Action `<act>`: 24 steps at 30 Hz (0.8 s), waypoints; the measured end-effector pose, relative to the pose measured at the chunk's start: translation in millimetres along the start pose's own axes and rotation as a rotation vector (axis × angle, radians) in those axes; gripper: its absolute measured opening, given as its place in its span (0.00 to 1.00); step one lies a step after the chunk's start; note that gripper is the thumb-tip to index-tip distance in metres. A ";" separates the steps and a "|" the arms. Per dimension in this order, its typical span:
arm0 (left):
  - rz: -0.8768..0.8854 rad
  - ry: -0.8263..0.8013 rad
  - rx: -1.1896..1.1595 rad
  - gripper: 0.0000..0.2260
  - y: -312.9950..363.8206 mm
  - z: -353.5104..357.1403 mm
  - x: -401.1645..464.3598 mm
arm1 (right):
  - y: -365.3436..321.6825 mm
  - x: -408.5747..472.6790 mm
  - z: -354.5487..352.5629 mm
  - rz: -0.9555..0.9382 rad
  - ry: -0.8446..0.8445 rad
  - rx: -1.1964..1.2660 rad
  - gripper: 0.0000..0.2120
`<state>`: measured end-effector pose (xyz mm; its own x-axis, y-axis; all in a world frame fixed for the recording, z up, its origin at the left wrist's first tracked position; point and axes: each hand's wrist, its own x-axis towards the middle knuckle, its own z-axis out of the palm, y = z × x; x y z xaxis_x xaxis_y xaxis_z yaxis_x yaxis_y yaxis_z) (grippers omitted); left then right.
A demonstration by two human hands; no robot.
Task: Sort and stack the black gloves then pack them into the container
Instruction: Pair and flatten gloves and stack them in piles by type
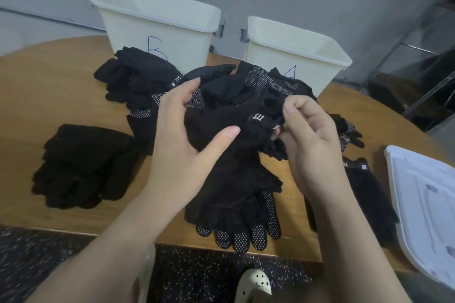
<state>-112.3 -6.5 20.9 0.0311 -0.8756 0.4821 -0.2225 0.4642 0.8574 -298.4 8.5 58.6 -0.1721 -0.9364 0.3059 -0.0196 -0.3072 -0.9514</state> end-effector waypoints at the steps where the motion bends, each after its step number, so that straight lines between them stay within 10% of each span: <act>1: 0.001 -0.065 0.004 0.27 -0.3 -4.2 1.2 | 0.8 -0.3 2.0 0.019 -0.009 0.017 0.07; 6: -0.117 -0.213 -0.170 0.02 2.8 -11.6 -0.4 | 0.2 -0.5 13.5 0.071 -0.046 0.018 0.13; 15: -0.267 -0.111 -0.481 0.07 -0.8 -13.8 0.6 | 7.5 -3.7 22.4 0.219 -0.266 -0.108 0.34; 24: -0.427 -0.220 -0.400 0.08 -4.6 -22.4 3.8 | 9.0 -7.5 17.9 0.283 -0.327 -0.115 0.10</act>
<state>-89.4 -9.0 22.8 -0.1741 -0.9822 0.0703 0.1492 0.0443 0.9878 -279.7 9.7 48.4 0.1341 -0.9909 0.0103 -0.1295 -0.0278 -0.9912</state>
